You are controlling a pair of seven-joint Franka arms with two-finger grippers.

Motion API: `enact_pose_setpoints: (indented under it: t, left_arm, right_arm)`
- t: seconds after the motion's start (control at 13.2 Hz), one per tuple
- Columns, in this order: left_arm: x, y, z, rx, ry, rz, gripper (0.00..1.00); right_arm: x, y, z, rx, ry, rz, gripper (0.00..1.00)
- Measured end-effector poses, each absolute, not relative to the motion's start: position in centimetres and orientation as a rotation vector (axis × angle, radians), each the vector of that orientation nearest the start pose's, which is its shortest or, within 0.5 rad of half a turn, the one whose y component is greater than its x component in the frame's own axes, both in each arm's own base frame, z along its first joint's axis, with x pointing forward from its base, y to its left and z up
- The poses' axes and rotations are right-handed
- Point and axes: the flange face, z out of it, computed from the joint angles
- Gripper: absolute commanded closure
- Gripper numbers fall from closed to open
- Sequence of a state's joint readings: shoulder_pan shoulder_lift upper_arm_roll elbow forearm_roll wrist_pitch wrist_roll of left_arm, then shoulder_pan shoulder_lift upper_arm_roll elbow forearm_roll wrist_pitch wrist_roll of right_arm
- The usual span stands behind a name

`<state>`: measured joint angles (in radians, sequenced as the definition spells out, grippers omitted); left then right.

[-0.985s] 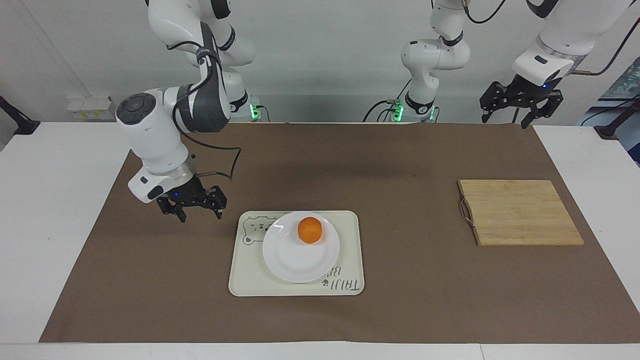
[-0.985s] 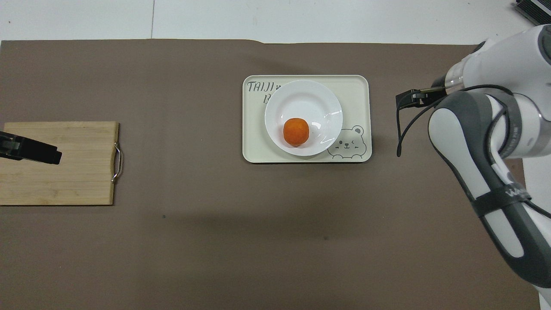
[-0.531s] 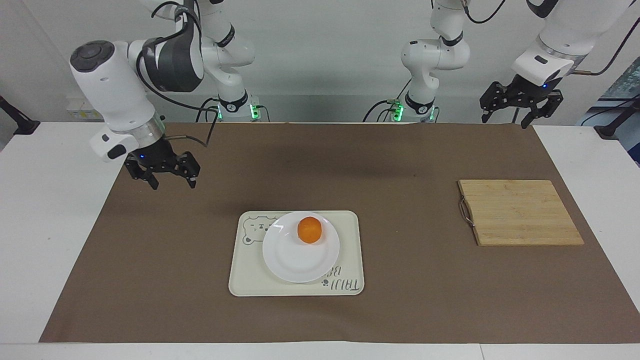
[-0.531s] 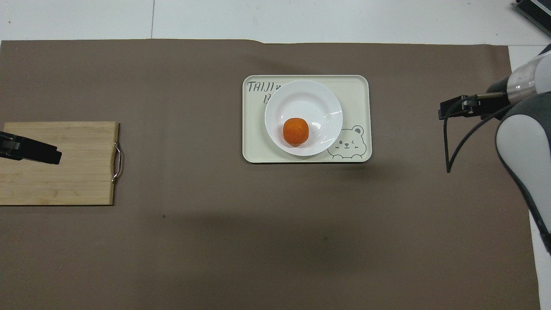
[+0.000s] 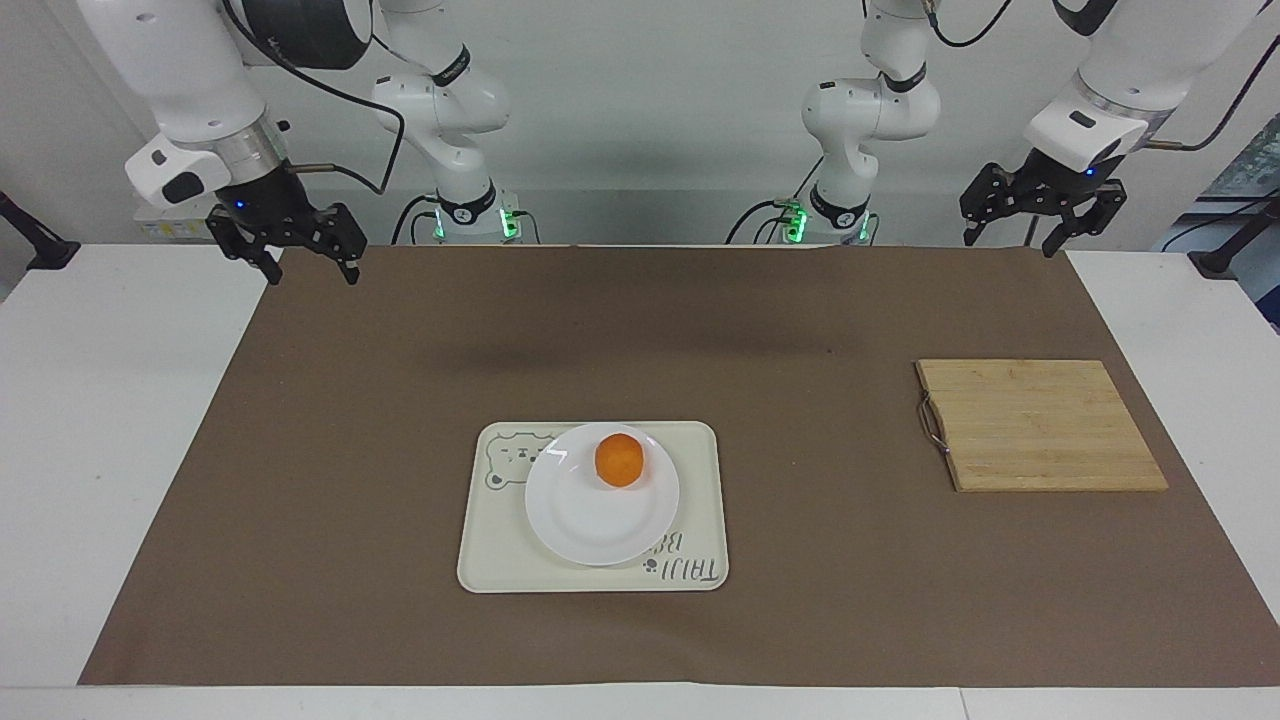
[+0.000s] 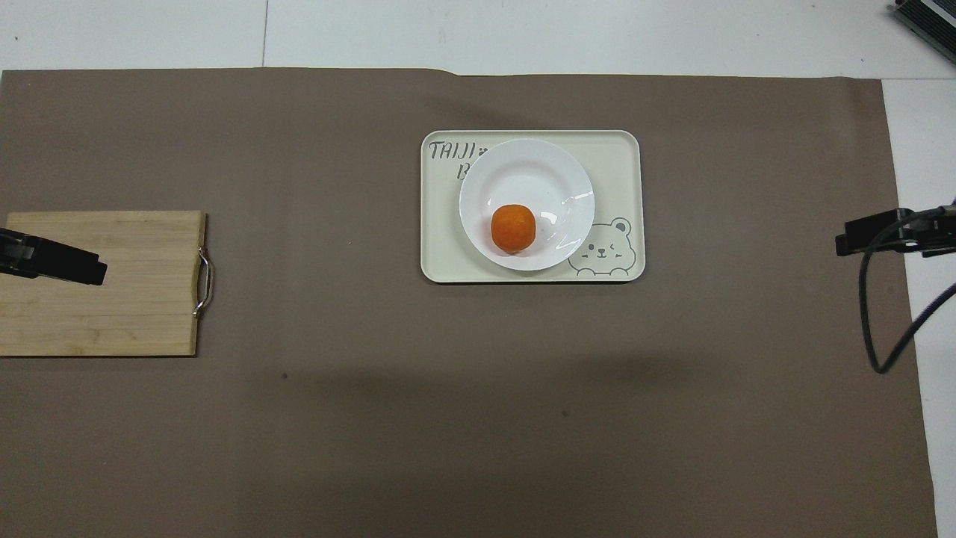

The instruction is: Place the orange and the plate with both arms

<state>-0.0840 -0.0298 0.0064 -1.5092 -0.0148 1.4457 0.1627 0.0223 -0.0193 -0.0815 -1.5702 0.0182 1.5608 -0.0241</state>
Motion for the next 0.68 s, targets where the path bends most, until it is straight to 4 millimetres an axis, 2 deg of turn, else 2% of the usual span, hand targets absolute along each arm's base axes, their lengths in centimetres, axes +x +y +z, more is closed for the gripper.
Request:
enact_pose_setpoints:
  t: [0.3,0.68]
  left_arm:
    - [53.1,-4.3,65.9,-3.134,0.381,0.052,0.00]
    - [53.1,-4.3,65.9,-3.134,0.381,0.052,0.00]
  right_arm:
    - [51.6,-3.4,66.8,-3.120,0.061,-0.011,0.00]
    - [50.9,-3.3,65.9,-3.120,0.057,0.026,0.00]
